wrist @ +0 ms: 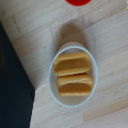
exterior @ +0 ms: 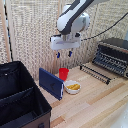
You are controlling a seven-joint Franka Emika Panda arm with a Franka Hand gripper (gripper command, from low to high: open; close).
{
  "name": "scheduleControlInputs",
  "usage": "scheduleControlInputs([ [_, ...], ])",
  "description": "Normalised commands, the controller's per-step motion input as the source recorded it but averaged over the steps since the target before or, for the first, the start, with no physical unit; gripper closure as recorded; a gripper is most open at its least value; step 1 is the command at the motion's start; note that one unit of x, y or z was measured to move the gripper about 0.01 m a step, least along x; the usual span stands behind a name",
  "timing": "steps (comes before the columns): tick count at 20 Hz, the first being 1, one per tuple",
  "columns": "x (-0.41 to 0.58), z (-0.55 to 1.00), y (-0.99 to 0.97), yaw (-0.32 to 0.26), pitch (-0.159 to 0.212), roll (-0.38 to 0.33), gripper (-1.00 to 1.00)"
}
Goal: Kindly spot and seek the red cup placed ahead of you. Cautiously adjust your gripper towards the red cup, gripping it gently. Find the after-storage area of the caddy. Relocate the red cup in your grip over the rear portion and softly release it into the compartment.
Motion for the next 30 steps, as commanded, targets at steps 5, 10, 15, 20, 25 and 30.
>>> scheduleControlInputs([
  [5,0.305,-0.12,-0.49,-0.002,0.109,0.022,-1.0],
  [10,0.341,-0.2,-0.41,0.0,0.044,0.007,-1.0],
  [15,0.289,-0.25,-0.23,0.007,0.005,0.0,-1.0],
  [20,0.161,-0.27,-0.15,0.001,0.056,-0.011,-1.0],
  [25,0.014,-0.28,-0.13,0.0,0.093,-0.034,-1.0],
  [30,0.201,-0.33,-0.08,0.009,0.007,-0.014,-1.0],
])
